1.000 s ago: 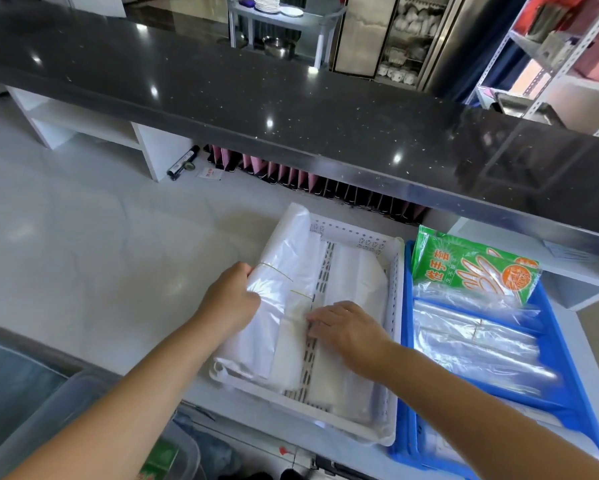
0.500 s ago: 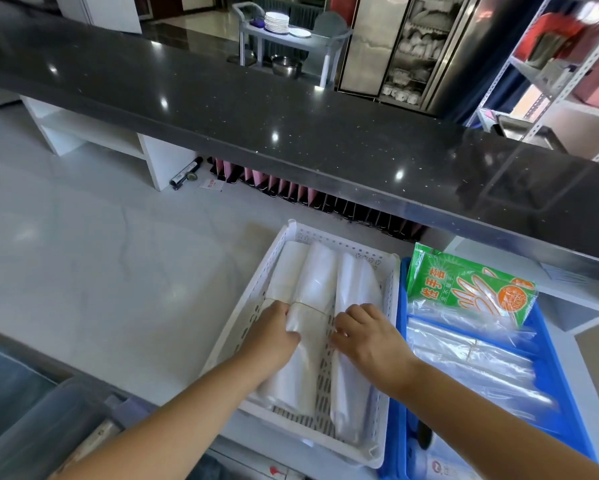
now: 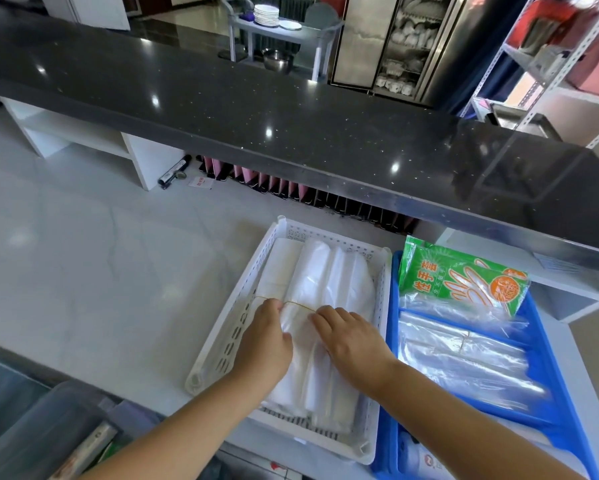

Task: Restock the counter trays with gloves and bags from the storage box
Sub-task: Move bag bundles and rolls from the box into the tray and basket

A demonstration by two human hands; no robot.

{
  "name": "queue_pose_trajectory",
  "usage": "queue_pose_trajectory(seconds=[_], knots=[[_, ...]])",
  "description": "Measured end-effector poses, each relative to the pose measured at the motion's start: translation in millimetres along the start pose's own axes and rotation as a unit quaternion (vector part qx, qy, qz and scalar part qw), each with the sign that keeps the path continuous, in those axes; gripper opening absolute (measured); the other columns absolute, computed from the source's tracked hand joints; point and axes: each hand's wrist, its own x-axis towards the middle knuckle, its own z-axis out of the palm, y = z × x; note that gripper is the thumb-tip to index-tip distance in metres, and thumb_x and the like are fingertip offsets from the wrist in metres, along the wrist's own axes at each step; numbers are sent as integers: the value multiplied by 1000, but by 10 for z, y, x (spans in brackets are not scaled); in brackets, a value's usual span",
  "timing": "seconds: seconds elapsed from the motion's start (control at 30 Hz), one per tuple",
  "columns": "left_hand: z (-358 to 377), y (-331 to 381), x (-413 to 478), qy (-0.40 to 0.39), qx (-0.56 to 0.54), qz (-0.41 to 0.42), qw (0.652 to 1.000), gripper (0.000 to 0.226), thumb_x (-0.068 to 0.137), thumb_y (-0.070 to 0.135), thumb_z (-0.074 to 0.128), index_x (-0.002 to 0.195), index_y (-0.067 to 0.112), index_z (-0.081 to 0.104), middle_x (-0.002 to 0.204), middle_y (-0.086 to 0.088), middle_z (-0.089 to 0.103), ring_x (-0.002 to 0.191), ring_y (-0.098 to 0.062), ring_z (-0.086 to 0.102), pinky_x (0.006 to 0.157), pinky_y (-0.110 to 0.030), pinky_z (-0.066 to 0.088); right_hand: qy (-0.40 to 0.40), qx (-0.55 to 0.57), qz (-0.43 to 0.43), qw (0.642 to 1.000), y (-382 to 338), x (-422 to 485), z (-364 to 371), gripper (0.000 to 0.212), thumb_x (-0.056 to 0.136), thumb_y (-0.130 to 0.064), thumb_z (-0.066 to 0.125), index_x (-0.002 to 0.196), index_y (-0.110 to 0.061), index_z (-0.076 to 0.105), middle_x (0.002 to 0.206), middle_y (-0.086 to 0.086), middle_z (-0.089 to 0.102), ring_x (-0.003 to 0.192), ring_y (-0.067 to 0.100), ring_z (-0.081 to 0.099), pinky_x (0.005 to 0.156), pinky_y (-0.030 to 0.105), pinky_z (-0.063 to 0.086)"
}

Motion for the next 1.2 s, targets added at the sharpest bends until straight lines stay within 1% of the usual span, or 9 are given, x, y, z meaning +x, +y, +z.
queue_pose_trajectory(seconds=[0.1,0.2,0.27,0.4,0.53,0.7,0.87,1.07,1.2], knots=[[-16,11,8,-28,50,21,998,49,87,17,56,131,16,35,130,-3,47,99,-19,54,73,-24,36,-16,21,25,999,6,19,-19,73,51,-3,79,120,-7,57,109,8,64,71,21,64,53,29,54],[-103,-30,9,-27,201,98,974,64,80,39,63,131,15,32,128,-5,42,116,-25,44,87,-28,35,-30,37,35,998,40,36,-48,69,54,-5,81,120,-6,59,110,9,65,77,23,67,59,31,56],[-177,-98,2,-55,252,133,957,78,73,51,64,136,21,29,137,-2,33,127,-24,32,100,-33,31,-30,48,30,998,75,22,-63,62,56,-2,80,115,-7,62,108,9,66,77,25,66,60,31,56],[-285,-194,-62,-230,250,168,926,92,66,49,70,140,45,16,155,13,-9,142,-12,-3,113,-39,18,-46,71,-10,996,76,11,-69,47,69,-8,74,114,-10,61,115,11,63,89,28,63,69,38,55],[-364,-184,-77,-285,272,174,903,105,61,38,77,138,52,7,153,14,-25,142,-12,-14,112,-39,22,-74,74,-39,994,73,62,-46,38,83,-16,61,121,-12,56,120,10,59,101,31,56,81,40,48],[-392,-86,-93,-287,323,189,882,107,67,27,73,141,49,-2,154,8,-26,144,-18,-10,110,-37,29,-86,60,-58,993,71,90,-20,31,88,-22,54,117,-11,56,114,10,58,98,30,52,81,40,45],[-455,-83,-38,-257,382,198,865,104,71,24,73,145,42,2,155,5,-25,144,-22,-2,109,-38,33,-86,83,-58,991,78,107,-23,33,88,-22,52,119,-12,56,115,9,57,101,29,50,83,37,41],[-375,-143,-68,-254,281,93,921,100,59,47,70,139,52,11,158,8,-6,144,-16,-2,115,-37,19,-80,107,-57,989,129,149,-27,28,85,-17,53,109,-7,62,108,12,59,97,30,53,79,36,41],[-284,-186,-119,-226,267,93,932,88,64,49,64,139,49,19,158,5,5,142,-11,3,114,-35,3,-79,123,-70,987,161,157,-7,21,83,-14,55,100,-5,64,101,13,60,91,30,55,77,37,43]])
